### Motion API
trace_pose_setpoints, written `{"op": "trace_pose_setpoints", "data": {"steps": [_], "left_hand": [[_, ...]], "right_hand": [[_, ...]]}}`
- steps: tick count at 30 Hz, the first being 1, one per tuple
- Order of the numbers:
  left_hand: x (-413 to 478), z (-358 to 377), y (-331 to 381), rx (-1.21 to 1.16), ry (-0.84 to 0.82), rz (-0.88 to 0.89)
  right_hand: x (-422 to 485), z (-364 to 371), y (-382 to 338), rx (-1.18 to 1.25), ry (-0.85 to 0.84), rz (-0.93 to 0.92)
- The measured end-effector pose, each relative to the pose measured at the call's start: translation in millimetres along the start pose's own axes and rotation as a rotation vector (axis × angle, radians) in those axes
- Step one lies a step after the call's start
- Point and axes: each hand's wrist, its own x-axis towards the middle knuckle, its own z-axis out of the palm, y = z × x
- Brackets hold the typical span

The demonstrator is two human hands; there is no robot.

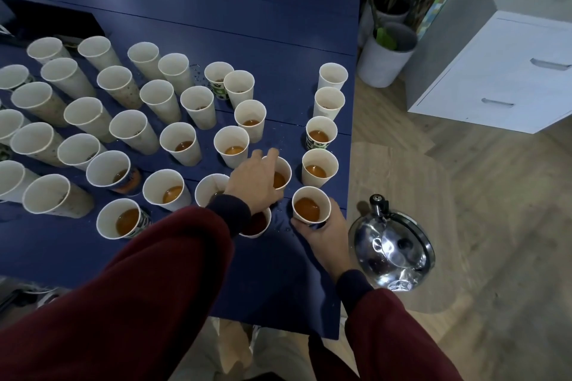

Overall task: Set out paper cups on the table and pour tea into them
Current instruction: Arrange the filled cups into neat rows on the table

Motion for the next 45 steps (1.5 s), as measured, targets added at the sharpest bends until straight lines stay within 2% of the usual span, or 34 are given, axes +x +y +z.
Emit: {"op": "trace_pose_setpoints", "data": {"steps": [8,12,15,18,21,24,27,30,34,38,45], "left_hand": [[-14,-36,2,-0.150,0.109,0.025],[-31,-68,2,-0.185,0.169,0.083],[-46,-88,5,-0.159,0.181,0.125],[-65,-107,15,-0.151,0.146,0.185],[-90,-120,24,-0.175,0.123,0.278],[-115,-122,23,-0.231,0.079,0.354],[-131,-115,8,-0.295,-0.034,0.417],[-134,-101,-10,-0.450,-0.070,0.353],[-116,-60,-35,-0.244,-0.059,0.207],[-103,-22,-39,0.013,-0.079,0.242],[-91,-2,-17,0.354,0.043,0.239]], "right_hand": [[-3,-14,-3,-0.032,-0.093,-0.020],[-8,-41,-27,0.079,0.068,0.071],[-16,-54,-73,0.083,0.124,-0.073],[-29,-46,-114,0.046,0.014,-0.212],[-47,-25,-138,0.091,-0.084,-0.242],[-69,-10,-136,0.132,-0.010,-0.229],[-93,2,-119,0.111,0.059,-0.194],[-116,8,-95,0.184,0.130,-0.104],[-141,13,-57,0.149,0.183,0.009],[-141,11,-33,0.049,0.177,0.071],[-118,5,-13,-0.110,0.083,0.055]]}}
